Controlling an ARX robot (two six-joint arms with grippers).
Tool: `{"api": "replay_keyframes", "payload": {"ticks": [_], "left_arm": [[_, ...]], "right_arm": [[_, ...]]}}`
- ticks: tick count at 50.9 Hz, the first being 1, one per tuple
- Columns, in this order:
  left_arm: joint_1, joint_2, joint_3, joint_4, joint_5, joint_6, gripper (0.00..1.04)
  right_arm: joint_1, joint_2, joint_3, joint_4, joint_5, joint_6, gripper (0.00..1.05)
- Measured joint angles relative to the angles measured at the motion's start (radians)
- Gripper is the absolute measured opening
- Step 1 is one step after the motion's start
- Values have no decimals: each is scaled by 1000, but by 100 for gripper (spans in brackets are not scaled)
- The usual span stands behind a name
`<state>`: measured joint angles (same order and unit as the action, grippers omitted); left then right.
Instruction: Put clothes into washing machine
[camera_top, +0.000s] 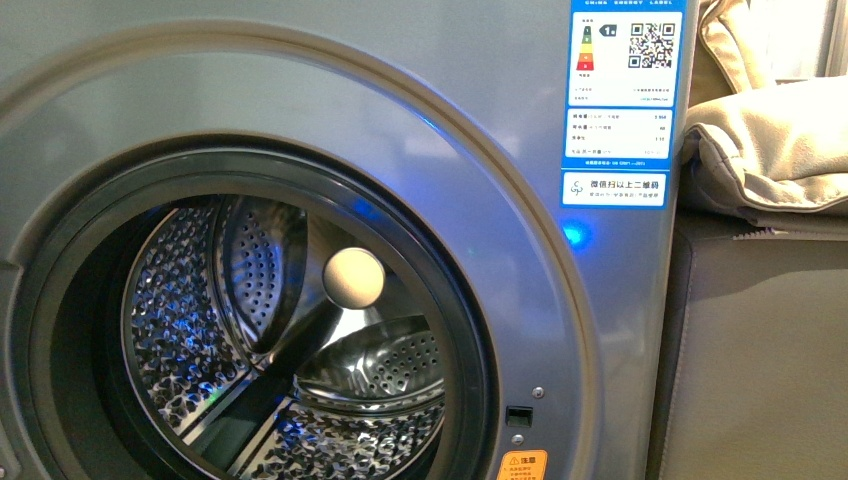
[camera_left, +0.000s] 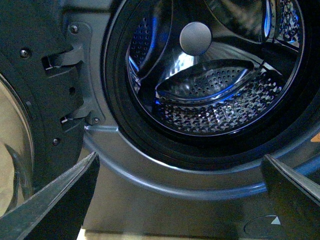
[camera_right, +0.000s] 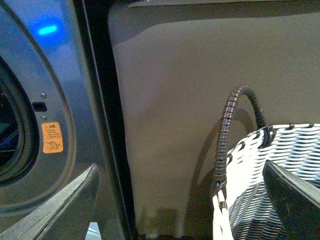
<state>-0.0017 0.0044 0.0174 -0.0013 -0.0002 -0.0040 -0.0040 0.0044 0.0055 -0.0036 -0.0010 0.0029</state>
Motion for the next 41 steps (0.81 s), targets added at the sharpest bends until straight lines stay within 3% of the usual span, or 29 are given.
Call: {"api": "replay_keyframes", "payload": {"ticks": [41], "left_arm": [[0,0,0,0,0,0,98]], "right_arm": [[0,0,0,0,0,0,97]]}}
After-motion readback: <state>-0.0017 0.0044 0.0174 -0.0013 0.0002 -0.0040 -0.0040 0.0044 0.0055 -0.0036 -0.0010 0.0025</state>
